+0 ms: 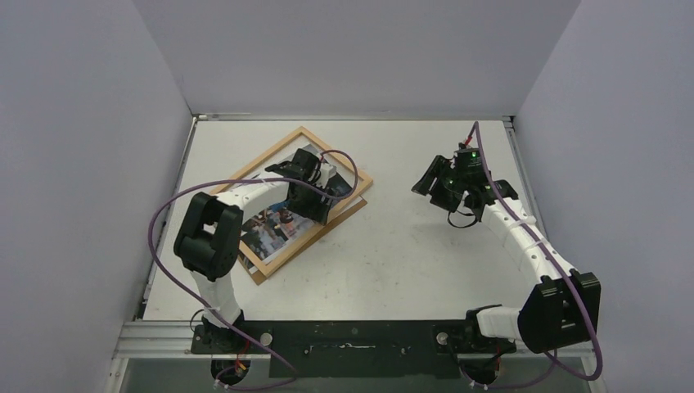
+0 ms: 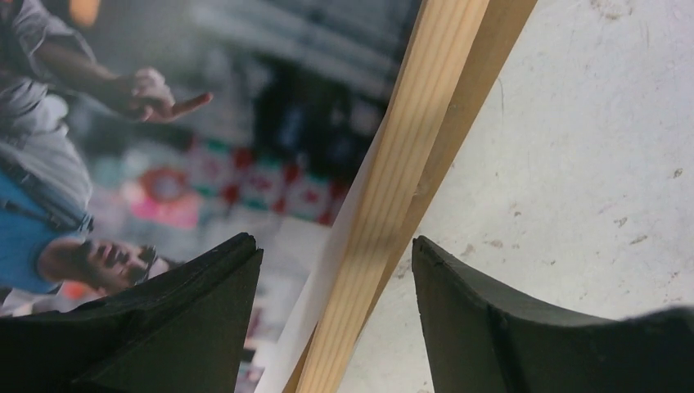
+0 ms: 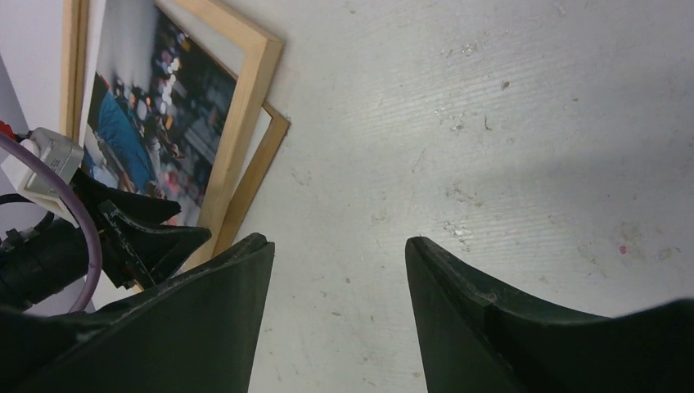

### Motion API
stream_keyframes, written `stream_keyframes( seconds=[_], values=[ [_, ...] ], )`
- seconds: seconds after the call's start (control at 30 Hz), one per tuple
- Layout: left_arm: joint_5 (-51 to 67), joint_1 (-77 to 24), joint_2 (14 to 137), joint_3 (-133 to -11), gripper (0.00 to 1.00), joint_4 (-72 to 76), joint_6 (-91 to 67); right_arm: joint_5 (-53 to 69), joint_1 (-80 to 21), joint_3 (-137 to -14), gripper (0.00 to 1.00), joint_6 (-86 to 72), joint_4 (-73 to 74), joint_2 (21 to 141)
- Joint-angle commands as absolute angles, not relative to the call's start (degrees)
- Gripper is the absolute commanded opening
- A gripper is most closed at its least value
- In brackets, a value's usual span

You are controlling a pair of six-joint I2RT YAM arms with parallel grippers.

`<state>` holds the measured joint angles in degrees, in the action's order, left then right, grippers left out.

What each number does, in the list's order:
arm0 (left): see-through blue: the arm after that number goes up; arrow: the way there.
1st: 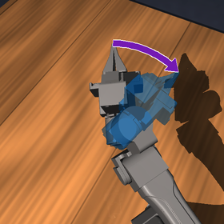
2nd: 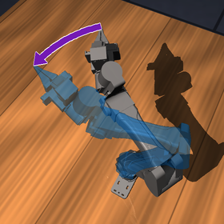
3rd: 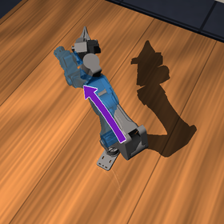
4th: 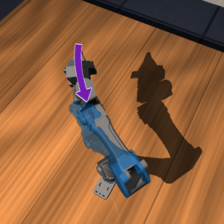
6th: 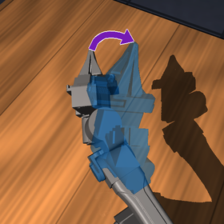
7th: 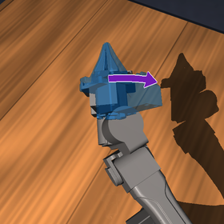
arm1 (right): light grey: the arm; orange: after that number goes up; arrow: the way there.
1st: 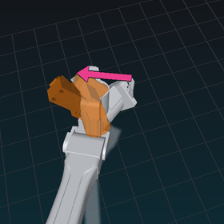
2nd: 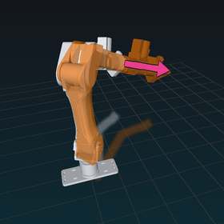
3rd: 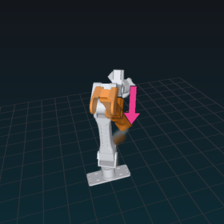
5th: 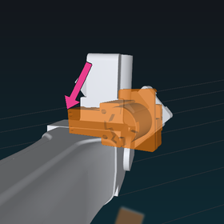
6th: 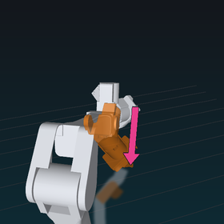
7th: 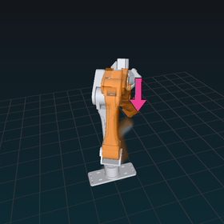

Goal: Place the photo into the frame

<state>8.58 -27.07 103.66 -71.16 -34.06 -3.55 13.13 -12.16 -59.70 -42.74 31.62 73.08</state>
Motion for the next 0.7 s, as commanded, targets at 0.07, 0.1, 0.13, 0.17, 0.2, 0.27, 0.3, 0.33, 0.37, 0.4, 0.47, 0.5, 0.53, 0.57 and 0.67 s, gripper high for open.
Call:
stream_keyframes(
  seconds=[0.07,0.1,0.13,0.17,0.2,0.27,0.3,0.33,0.37,0.4,0.47,0.5,0.53,0.57,0.67],
  values=[
    [8.92,-28.69,107.52,-77.07,0.63,-35.79,-1.10,14.46,-12.75,-58.89,0.60,-42.03,29.26,74.63],
    [8.77,-28.73,107.77,-77.01,0.62,-35.66,-1.05,14.50,-12.76,-58.70,0.60,-41.94,29.21,74.91],
    [8.59,-28.74,108.02,-76.99,0.60,-35.60,-1.09,14.57,-12.75,-58.51,0.60,-41.88,29.23,75.08],
    [8.47,-28.74,108.16,-76.97,0.59,-35.60,-1.14,14.59,-12.74,-58.25,0.60,-41.82,29.15,75.22],
    [8.46,-28.74,108.26,-76.87,0.58,-35.53,-1.14,14.57,-12.74,-58.00,0.60,-41.80,29.06,75.31],
    [8.60,-28.74,108.36,-76.73,0.57,-35.42,-1.13,14.46,-12.74,-57.50,0.60,-41.80,28.97,75.32],
    [8.66,-28.74,108.56,-76.71,0.57,-35.42,-1.08,14.42,-12.74,-57.35,0.60,-41.75,29.01,75.32],
    [8.70,-28.74,108.70,-76.61,0.57,-35.52,-1.10,14.41,-12.74,-57.23,0.60,-41.77,28.98,75.27],
    [8.69,-28.78,108.94,-76.46,0.56,-35.51,-1.12,14.41,-12.77,-57.04,0.60,-41.75,28.94,75.20],
    [8.63,-28.82,109.04,-76.39,0.56,-35.41,-1.07,14.37,-12.77,-56.93,0.60,-41.79,28.92,75.08],
    [8.91,-28.83,109.45,-76.17,0.54,-35.25,-1.14,14.25,-12.74,-56.60,0.60,-41.75,28.87,74.98],
    [9.30,-28.83,109.58,-76.15,0.52,-35.17,-1.23,14.12,-12.74,-56.48,0.60,-41.79,28.83,75.05],
    [9.64,-28.83,109.65,-76.16,0.50,-35.07,-1.30,14.00,-12.75,-56.27,0.60,-41.75,28.84,74.98],
    [9.88,-28.87,109.66,-76.17,0.47,-35.07,-1.34,13.90,-12.76,-56.05,0.60,-41.86,28.81,74.91],
    [9.66,-29.00,109.57,-76.54,0.37,-35.40,-1.37,13.97,-12.74,-55.26,0.60,-42.46,28.37,74.44]
  ],
)
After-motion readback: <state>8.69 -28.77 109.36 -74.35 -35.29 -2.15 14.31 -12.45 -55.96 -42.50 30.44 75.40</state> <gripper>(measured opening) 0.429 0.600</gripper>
